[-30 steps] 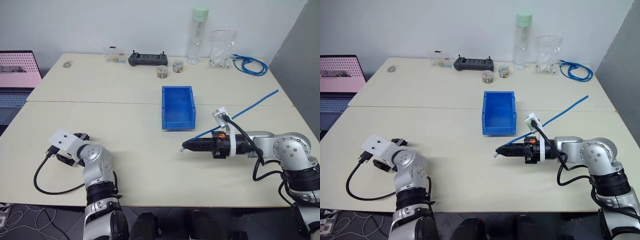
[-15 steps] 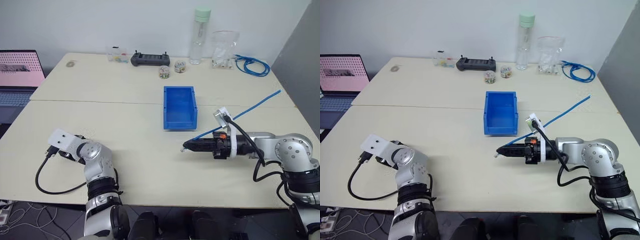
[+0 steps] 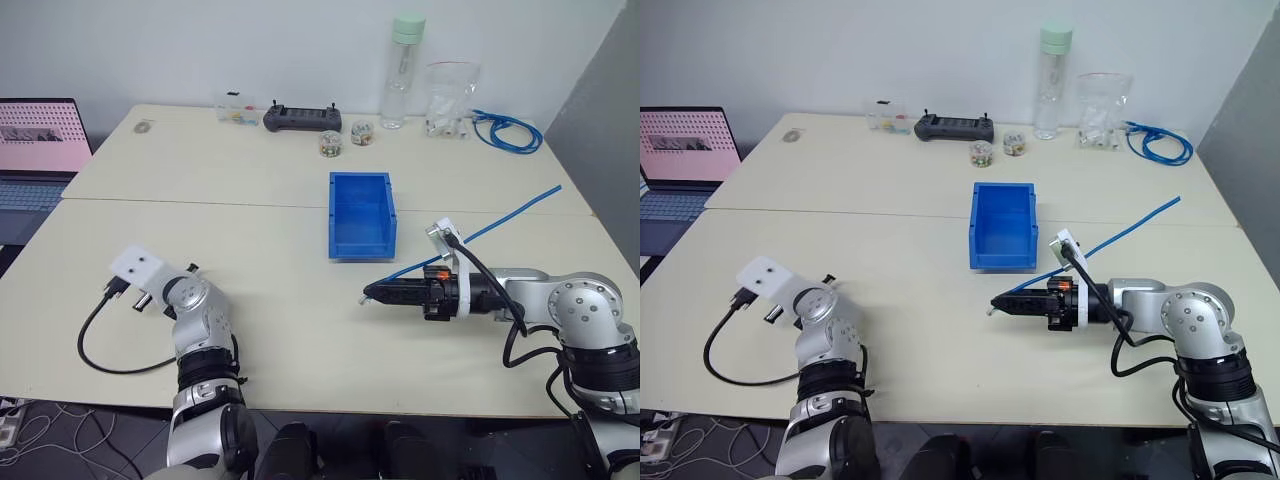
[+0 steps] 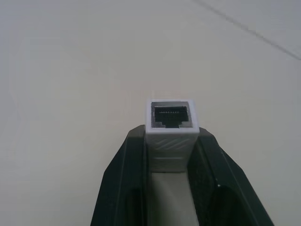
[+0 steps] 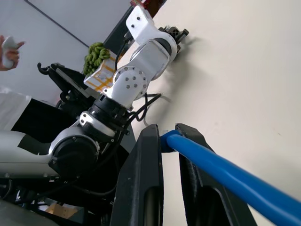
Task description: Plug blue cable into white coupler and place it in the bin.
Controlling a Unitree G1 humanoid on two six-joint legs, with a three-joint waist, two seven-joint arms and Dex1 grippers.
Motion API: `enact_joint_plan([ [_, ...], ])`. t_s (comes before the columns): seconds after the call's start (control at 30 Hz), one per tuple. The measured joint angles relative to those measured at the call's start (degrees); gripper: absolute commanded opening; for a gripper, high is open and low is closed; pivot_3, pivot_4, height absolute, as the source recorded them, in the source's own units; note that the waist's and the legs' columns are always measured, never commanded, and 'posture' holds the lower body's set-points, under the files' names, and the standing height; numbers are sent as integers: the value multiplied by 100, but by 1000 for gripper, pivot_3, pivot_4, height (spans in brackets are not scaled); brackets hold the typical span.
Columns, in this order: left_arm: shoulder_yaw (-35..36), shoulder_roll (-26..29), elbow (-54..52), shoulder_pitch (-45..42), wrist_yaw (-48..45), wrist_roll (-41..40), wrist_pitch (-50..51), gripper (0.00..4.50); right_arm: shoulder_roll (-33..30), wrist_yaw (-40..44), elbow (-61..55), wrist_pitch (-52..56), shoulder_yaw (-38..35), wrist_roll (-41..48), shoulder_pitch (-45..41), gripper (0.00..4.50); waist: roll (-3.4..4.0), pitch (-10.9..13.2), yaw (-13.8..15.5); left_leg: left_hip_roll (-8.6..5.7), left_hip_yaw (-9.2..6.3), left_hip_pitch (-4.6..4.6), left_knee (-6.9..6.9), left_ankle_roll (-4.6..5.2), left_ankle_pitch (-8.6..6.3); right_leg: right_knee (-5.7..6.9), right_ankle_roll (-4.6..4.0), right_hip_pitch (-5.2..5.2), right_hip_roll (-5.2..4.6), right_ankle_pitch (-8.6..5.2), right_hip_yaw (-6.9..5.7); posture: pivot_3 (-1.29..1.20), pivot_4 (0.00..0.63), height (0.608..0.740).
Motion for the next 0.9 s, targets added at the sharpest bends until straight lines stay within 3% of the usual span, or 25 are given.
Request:
enact_joint_plan([
  [0.17, -1256, 1743, -2099, 1501, -2925, -331, 1083, 802, -133, -271, -258, -2, -465, 195, 27, 206, 2, 2, -151, 11, 6, -3, -14, -18, 9, -1, -7, -17, -1, -4, 15, 0, 150, 740],
  [0.27, -1735, 2447, -3158, 2214, -4778, -1029, 1381, 802, -106, -561, -433, -15, -619, 378, 158, 206, 9, 2, -150, 11, 4, 3, -14, -8, 5, 2, -10, -12, -2, -3, 12, 0, 150, 740],
  [0.4, -2756, 3144, -3584, 2654, -7147, -1556, 1344, 802, -68, -730, -757, -23, -599, 477, 365, 206, 16, 7, -147, 9, 10, 3, -13, -5, 4, -1, -10, -11, 0, -4, 13, 0, 150, 740],
  [0.5, -3321, 3129, -3092, 2300, -8258, -1443, 869, 802, 56, -837, -837, -195, -495, 230, 372, 206, 19, 7, -134, 10, 10, 6, -12, -3, 5, -2, -9, -9, 10, -5, 11, 0, 150, 740],
  [0.63, -4020, 2662, -942, 1025, -9421, -557, -958, 802, -167, -477, -1005, -1070, 459, -1382, 412, 206, 32, -1, -113, 2, 22, 9, -12, 3, 8, -3, -7, -7, 24, -5, 2, 0, 150, 740],
  [0.77, -4276, 2224, 729, 139, -10086, -122, -2662, 802, -333, 300, -1006, -2210, 1467, -2888, 445, 206, 59, -32, -77, -7, 30, 16, -7, 12, 8, -14, 2, 7, 12, -2, 0, 0, 150, 740],
  [0.9, -4226, 1828, 1709, -219, -10374, -74, -3281, 802, -300, 772, -852, -2959, 1936, -3765, 477, 206, 73, -78, -61, -11, 31, 26, -3, 26, 10, -21, 38, 21, 9, -11, 3, 0, 150, 740],
])
